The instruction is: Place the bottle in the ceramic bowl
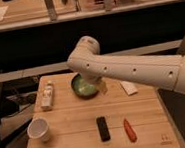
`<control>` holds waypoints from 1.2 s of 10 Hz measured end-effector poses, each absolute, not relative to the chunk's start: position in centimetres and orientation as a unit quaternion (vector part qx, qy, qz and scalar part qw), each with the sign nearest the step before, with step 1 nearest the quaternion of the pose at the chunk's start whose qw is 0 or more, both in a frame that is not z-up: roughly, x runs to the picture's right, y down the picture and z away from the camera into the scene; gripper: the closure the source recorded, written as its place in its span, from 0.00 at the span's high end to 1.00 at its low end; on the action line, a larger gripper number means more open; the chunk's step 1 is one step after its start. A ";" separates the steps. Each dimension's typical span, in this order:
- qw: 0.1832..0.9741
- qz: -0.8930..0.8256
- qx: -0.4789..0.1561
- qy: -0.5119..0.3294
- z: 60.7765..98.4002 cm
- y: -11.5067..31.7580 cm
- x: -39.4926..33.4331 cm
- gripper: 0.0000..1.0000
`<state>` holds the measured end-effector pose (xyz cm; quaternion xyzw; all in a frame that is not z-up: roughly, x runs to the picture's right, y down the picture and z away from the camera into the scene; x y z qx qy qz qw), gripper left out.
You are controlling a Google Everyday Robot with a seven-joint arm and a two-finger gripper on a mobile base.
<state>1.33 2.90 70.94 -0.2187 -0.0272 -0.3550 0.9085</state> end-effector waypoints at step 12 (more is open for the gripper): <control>0.867 -0.448 -0.205 -0.074 73.3 1.3 -7.8 0.80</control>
